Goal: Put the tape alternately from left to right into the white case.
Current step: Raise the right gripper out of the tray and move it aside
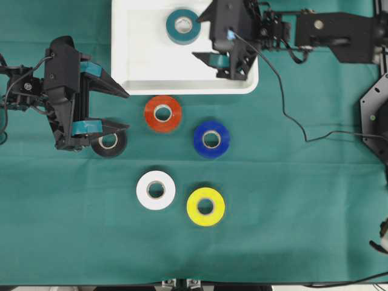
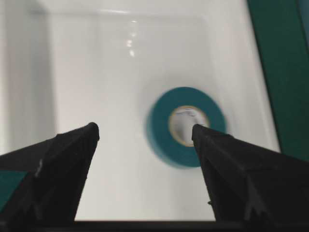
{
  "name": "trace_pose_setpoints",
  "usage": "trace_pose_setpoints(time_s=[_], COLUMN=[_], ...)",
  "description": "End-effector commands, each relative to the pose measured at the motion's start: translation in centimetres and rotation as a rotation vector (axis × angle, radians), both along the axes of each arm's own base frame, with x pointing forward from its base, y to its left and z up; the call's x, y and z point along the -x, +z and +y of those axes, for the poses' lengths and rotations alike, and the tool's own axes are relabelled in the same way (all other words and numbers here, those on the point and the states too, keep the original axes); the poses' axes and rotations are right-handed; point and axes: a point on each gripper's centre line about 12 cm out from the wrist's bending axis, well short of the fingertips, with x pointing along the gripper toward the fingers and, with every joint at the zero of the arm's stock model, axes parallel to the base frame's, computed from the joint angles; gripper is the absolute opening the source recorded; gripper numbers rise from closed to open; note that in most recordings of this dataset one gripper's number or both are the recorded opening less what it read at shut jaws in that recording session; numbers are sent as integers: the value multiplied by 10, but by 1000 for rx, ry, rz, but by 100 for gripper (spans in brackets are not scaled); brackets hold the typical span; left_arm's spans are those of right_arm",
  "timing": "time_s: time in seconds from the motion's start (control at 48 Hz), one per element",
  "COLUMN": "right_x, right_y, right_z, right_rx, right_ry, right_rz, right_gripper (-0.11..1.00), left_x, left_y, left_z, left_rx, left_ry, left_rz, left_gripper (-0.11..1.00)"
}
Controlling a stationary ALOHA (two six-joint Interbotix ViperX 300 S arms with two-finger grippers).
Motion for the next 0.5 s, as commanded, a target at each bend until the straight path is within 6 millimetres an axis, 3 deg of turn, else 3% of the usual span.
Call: trace_pose_setpoints(time_s=[0.0, 0.208, 0.479], right_x=[3, 15, 29], right_y=[20, 23, 14], right_z=[16, 49, 76], right_rx=[12, 9, 1], right_ry=[40, 118, 189], right_rz=[-55, -62, -40], right_gripper=[85, 85, 85], left_x=[-3, -4, -5], left_y=[8, 9, 10], left_z=[1, 1, 0], left_rx=[2, 2, 5], left_ry=[4, 4, 4], left_rz=[-28, -31, -34], left_gripper=[88, 88, 88])
